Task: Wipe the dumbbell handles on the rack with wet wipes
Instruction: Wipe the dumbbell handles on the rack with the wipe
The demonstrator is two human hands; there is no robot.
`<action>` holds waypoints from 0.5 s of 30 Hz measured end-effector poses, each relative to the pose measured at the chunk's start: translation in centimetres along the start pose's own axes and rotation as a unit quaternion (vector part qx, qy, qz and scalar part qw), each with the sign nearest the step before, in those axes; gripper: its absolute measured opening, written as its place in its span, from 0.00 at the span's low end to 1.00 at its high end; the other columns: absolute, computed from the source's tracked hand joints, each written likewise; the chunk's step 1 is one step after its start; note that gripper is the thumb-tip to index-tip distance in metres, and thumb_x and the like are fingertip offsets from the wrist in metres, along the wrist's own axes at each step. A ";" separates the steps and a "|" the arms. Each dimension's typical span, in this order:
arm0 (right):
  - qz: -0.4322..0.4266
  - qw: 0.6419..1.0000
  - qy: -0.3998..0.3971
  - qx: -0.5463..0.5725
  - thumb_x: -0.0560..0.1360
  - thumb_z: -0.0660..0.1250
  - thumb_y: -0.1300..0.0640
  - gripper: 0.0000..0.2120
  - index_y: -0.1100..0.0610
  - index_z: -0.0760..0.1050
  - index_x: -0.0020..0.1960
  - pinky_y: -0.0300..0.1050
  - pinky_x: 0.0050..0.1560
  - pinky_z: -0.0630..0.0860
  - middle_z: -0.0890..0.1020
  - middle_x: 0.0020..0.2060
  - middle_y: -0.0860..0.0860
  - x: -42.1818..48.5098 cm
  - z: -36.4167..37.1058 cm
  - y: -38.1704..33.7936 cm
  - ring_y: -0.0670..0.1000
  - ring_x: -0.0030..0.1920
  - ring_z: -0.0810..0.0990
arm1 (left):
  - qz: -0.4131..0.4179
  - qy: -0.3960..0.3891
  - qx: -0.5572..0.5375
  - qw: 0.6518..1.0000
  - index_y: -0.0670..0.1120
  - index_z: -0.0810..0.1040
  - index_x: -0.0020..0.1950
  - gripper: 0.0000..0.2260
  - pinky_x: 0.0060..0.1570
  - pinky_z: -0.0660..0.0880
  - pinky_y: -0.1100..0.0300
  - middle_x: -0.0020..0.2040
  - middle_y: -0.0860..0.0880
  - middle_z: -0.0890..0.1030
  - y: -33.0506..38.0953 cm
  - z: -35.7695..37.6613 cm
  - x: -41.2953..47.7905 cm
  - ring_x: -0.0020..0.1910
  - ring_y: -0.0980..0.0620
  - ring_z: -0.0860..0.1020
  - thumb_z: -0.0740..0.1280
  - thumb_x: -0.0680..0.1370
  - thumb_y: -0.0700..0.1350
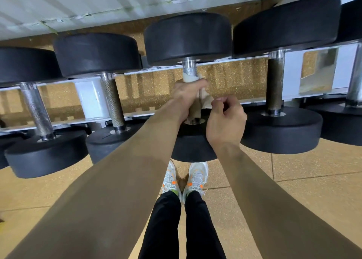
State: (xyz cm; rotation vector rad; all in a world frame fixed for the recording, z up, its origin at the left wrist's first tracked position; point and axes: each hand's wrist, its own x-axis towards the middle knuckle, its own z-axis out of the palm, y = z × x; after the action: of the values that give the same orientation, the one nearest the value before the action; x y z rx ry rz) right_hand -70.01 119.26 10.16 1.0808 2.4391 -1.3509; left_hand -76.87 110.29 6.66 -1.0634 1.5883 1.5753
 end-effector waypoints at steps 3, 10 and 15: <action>0.008 1.000 0.001 -0.001 0.77 0.61 0.56 0.09 0.49 0.74 0.39 0.52 0.42 0.77 0.79 0.34 0.48 0.0 0.1 0.1 0.56 0.37 0.77 | -0.004 0.008 0.001 1.000 0.43 0.78 0.54 0.17 0.29 0.75 0.59 0.40 0.44 0.85 1.6 0.1 0.3 0.30 0.47 0.79 0.76 0.73 0.52; 0.010 1.000 -0.012 -0.007 0.77 0.60 0.56 0.08 0.53 0.76 0.42 0.54 0.45 0.78 0.80 0.35 0.49 0.1 0.0 -0.1 0.56 0.40 0.79 | 0.037 -0.048 -0.043 0.997 0.44 0.77 0.47 0.12 0.39 0.77 0.57 0.38 0.49 0.82 1.5 -0.6 1.0 0.36 0.52 0.83 0.75 0.75 0.51; 0.008 0.999 -0.015 -0.030 0.77 0.58 0.53 0.08 0.52 0.74 0.43 0.57 0.46 0.79 0.82 0.38 0.53 -0.1 0.0 -0.4 0.59 0.42 0.80 | -0.028 -0.182 0.041 0.982 0.44 0.79 0.52 0.15 0.45 0.76 0.53 0.43 0.48 0.82 -0.8 -2.1 -0.6 0.42 0.49 0.81 0.72 0.77 0.55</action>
State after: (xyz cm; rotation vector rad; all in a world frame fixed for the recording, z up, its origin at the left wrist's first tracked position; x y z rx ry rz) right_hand -70.21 119.08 10.53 1.0561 2.4281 -1.2702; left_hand -75.72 108.26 6.98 -0.7202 1.3498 1.5489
